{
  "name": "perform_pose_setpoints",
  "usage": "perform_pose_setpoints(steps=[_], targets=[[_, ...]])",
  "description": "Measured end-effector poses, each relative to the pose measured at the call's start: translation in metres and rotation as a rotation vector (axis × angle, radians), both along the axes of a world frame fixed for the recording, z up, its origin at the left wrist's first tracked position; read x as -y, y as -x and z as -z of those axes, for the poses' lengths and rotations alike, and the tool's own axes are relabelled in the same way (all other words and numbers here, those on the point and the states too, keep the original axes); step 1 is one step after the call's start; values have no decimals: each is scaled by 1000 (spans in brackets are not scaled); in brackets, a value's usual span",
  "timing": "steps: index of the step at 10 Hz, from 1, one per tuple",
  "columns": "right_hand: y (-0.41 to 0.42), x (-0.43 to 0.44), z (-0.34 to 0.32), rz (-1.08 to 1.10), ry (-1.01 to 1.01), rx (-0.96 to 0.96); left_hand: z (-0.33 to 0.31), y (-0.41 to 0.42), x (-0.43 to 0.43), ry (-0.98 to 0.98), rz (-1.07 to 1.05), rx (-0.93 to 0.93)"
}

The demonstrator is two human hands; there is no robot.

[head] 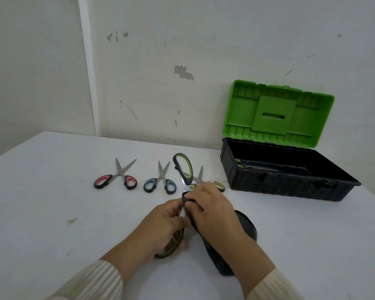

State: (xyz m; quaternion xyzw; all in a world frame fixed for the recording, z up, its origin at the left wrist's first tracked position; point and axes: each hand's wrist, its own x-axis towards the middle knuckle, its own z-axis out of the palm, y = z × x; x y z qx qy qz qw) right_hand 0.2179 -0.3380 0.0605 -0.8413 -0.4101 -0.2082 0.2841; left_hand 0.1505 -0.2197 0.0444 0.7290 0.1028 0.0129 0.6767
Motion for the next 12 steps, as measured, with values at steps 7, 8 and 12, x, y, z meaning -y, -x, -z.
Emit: perform_pose_setpoints(steps=[7, 8, 12], targets=[[-27, 28, -2, 224, -385, -31, -3, 2, -5, -12, 0, -74], [-7, 7, 6, -83, -16, -60, -1, 1, -8, 25, -42, -69], [-12, -2, 7, 51, -45, -119, -5, 0, -6, 109, -41, -30]])
